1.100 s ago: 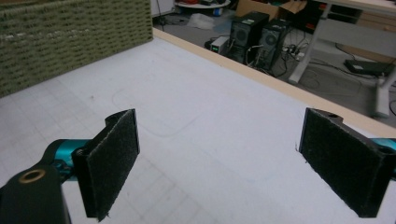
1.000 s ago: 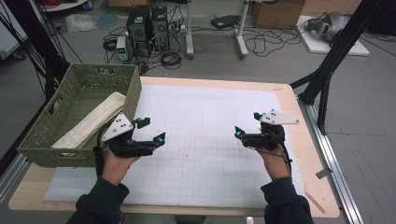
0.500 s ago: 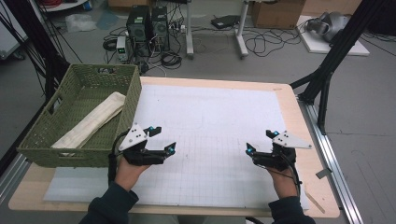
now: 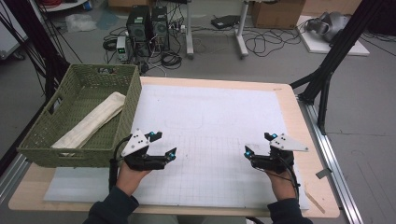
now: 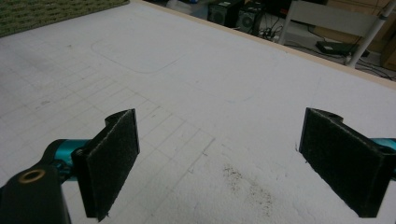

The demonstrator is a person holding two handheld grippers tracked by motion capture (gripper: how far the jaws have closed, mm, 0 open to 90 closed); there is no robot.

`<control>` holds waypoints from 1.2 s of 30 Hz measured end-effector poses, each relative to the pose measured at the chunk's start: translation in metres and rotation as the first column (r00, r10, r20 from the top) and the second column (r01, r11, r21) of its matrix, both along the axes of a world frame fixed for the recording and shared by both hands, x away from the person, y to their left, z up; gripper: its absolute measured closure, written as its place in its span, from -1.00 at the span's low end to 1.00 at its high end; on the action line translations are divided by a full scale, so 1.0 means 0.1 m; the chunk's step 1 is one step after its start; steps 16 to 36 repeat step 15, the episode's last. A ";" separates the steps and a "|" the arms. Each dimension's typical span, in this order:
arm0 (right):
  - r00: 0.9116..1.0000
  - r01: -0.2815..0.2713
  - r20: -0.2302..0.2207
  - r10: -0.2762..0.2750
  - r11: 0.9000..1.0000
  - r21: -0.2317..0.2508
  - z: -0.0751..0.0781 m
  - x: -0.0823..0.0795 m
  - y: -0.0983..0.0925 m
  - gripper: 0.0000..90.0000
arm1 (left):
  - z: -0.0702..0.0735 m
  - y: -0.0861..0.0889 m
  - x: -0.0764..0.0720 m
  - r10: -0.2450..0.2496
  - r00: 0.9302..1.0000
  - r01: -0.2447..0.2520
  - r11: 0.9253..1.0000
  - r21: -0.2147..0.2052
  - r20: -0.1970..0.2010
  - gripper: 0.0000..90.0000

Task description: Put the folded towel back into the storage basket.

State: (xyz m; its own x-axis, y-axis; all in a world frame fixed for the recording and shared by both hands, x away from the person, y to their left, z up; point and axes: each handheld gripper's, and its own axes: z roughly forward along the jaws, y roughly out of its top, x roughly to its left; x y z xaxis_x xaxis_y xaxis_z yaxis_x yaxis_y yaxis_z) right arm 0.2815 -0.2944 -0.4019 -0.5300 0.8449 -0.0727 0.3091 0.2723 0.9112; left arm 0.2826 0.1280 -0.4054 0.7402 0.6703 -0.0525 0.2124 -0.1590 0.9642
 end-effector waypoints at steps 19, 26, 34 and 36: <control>1.000 0.003 -0.006 -0.003 1.000 0.004 -0.01 0.01 -0.01 -0.74 | -0.01 0.01 0.01 0.006 1.000 -0.006 1.000 -0.001 -0.005 -0.52; 1.000 0.003 -0.006 -0.003 1.000 0.004 -0.01 0.01 -0.01 -0.74 | -0.01 0.01 0.01 0.006 1.000 -0.006 1.000 -0.001 -0.005 -0.52; 1.000 0.003 -0.006 -0.003 1.000 0.004 -0.01 0.01 -0.01 -0.74 | -0.01 0.01 0.01 0.006 1.000 -0.006 1.000 -0.001 -0.005 -0.52; 1.000 0.003 -0.006 -0.003 1.000 0.004 -0.01 0.01 -0.01 -0.74 | -0.01 0.01 0.01 0.006 1.000 -0.006 1.000 -0.001 -0.005 -0.52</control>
